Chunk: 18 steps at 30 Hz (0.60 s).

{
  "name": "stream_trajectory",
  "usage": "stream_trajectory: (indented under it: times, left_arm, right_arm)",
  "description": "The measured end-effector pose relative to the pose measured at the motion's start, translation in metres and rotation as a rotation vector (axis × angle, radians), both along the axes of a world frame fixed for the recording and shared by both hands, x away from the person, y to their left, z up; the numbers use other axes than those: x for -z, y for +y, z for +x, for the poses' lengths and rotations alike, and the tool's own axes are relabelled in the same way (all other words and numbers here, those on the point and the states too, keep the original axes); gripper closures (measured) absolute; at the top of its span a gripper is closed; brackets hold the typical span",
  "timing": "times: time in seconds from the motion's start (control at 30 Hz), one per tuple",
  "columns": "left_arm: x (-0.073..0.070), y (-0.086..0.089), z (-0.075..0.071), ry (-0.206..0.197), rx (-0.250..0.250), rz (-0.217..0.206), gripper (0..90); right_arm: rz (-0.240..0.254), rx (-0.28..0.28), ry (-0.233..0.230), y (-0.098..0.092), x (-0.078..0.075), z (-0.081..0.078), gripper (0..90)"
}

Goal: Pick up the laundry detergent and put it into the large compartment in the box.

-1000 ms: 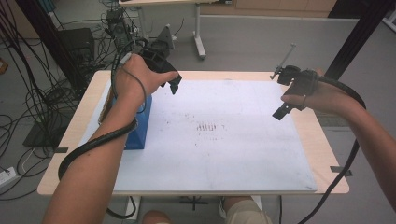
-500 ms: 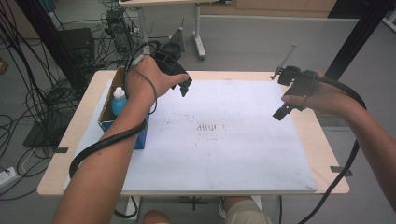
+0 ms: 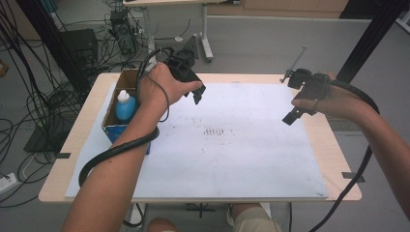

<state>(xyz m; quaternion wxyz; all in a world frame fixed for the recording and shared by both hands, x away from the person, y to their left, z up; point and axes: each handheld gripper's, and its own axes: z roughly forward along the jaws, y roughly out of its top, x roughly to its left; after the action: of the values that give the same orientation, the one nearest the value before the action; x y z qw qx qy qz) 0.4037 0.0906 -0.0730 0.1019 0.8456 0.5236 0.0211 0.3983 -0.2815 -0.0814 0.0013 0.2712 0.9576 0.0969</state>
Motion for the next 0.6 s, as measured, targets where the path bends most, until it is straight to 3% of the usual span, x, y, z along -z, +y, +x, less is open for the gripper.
stream_trajectory:
  times: [0.6]
  left_arm:
    - [0.0104, 0.0015, 0.0041, 0.021, -0.001, -0.007, 13.7]
  right_arm:
    - [-0.001, 0.005, -0.001, -0.0006, -0.0015, -0.0002, 9.3]
